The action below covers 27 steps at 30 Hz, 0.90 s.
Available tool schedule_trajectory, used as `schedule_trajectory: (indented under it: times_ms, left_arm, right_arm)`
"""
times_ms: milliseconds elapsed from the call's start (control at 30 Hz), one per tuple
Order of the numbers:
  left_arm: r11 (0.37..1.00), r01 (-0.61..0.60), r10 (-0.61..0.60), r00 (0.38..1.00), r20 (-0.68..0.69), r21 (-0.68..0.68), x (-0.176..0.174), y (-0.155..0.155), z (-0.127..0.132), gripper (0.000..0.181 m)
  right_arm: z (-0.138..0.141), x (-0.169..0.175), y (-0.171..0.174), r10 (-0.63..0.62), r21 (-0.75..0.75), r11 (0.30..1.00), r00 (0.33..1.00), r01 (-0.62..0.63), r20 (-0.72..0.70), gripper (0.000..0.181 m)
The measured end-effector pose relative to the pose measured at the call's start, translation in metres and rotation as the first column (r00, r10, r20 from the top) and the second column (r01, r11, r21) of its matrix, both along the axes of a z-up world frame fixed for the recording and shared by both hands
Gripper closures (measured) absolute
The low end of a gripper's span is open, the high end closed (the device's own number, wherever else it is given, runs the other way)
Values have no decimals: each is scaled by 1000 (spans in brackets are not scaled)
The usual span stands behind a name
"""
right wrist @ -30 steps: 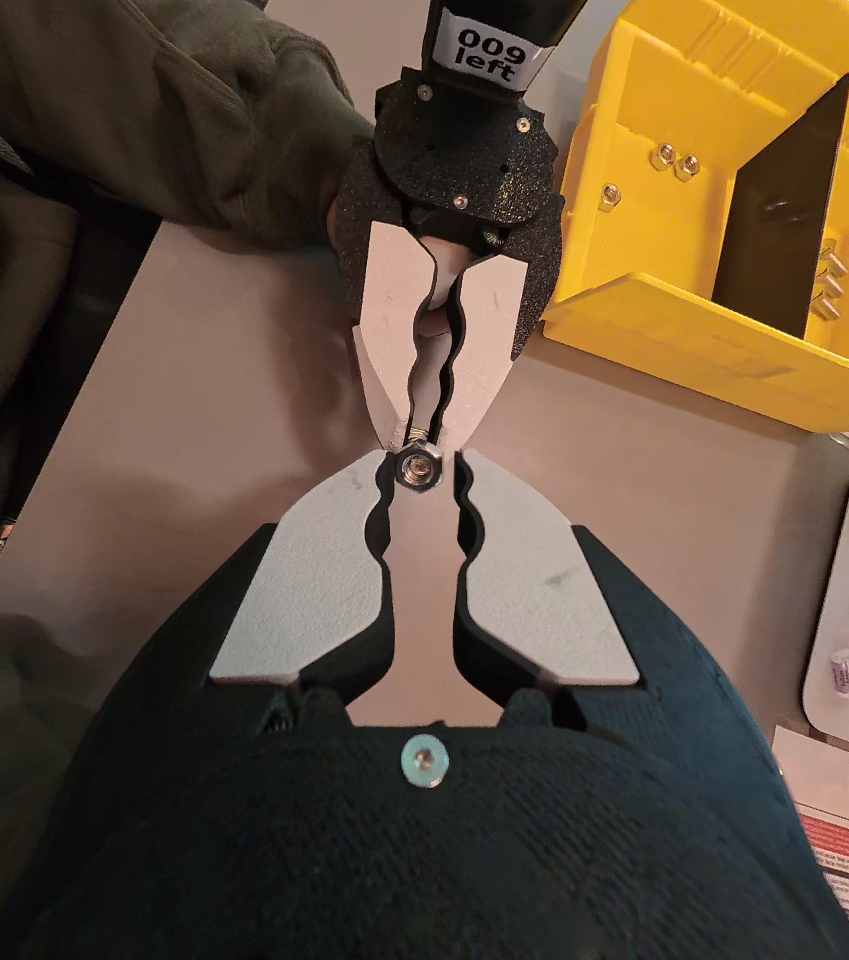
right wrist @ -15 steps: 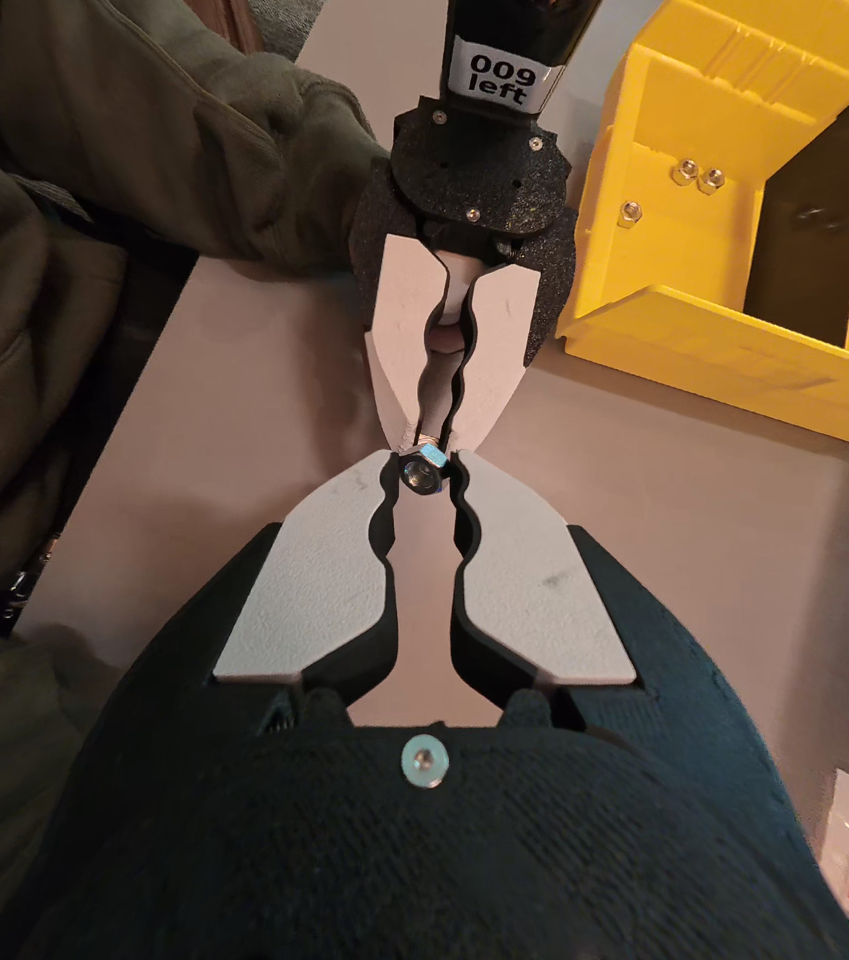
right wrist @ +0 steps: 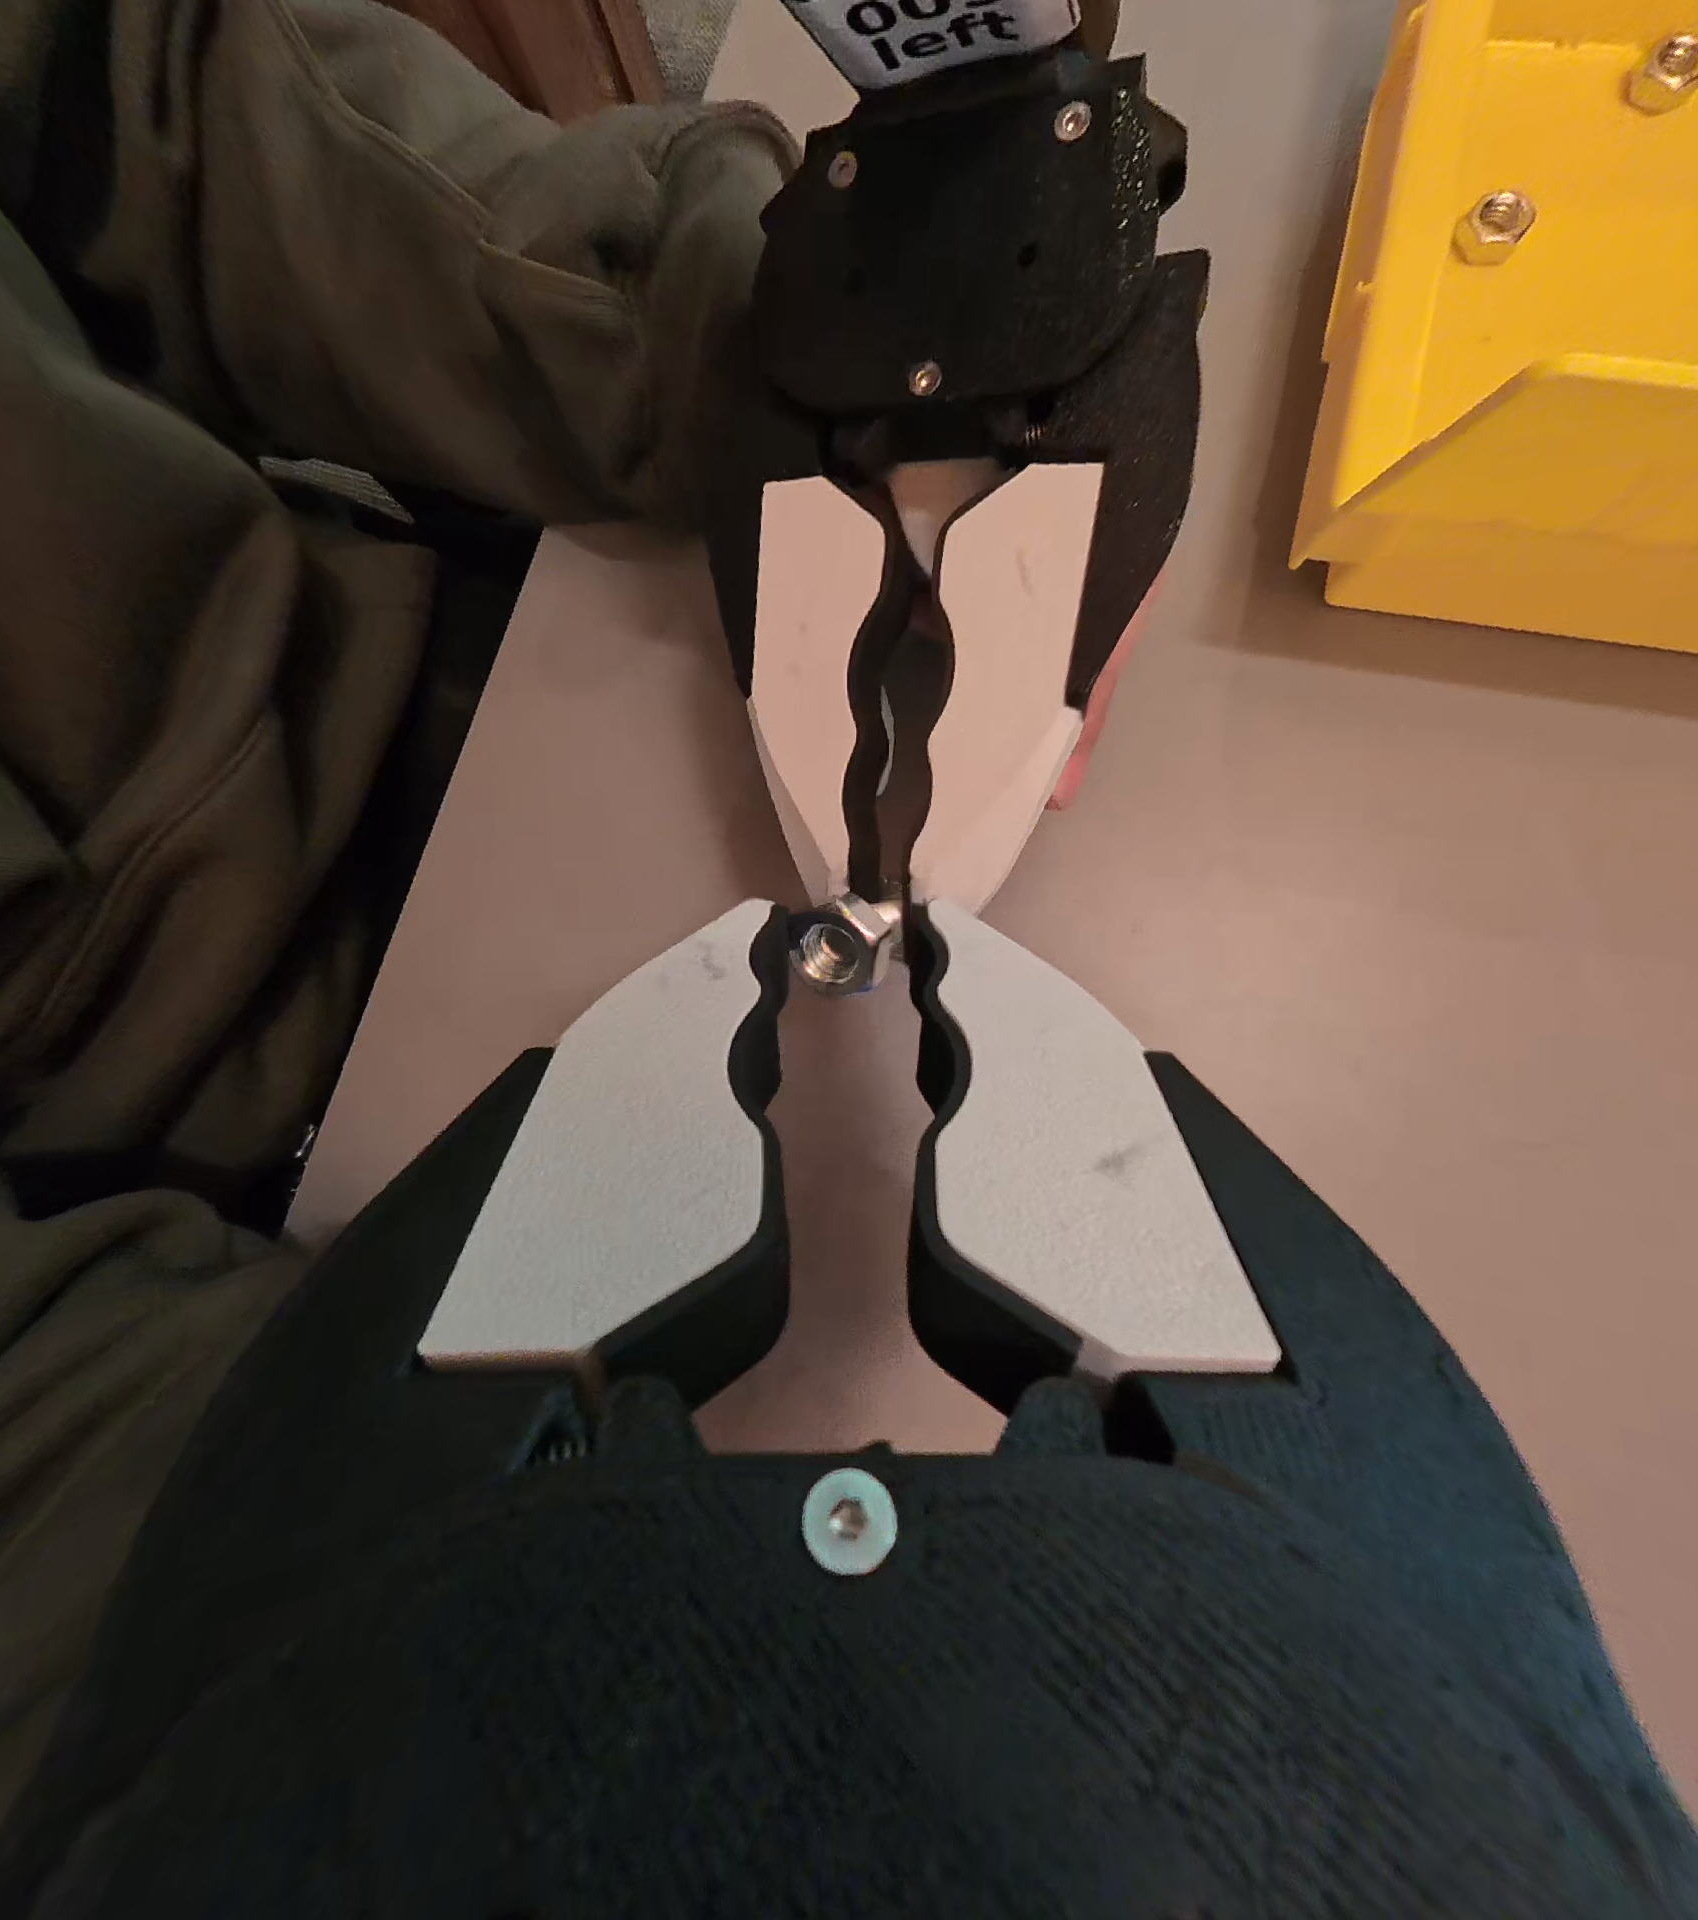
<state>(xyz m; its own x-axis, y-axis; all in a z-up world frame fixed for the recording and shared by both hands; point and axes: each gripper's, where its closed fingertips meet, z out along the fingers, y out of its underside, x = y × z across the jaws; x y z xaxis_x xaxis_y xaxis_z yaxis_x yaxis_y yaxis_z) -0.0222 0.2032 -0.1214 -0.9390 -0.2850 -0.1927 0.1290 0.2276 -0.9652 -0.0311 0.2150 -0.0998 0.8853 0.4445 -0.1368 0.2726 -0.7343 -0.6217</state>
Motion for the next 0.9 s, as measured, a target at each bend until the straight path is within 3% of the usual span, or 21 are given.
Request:
schedule_trajectory:
  times_ms: [233,333,767,900]
  left_arm:
    - [998,-12,10,1000,-26,-63,3,4,7,172]
    - [997,-8,6,1000,-31,-72,2,6,8,172]
    - [998,-42,44,997,-55,53,6,19,-8,172]
    - [992,-54,63,994,-86,111,7,27,-17,172]
  right_arm:
    - [-1,6,4,-2,24,1000,999,2,33,155]
    - [2,0,7,21,42,999,1000,-22,13,163]
    - [-12,10,4,-65,0,998,998,65,-17,163]
    - [-21,23,2,-190,28,981,982,190,5,164]
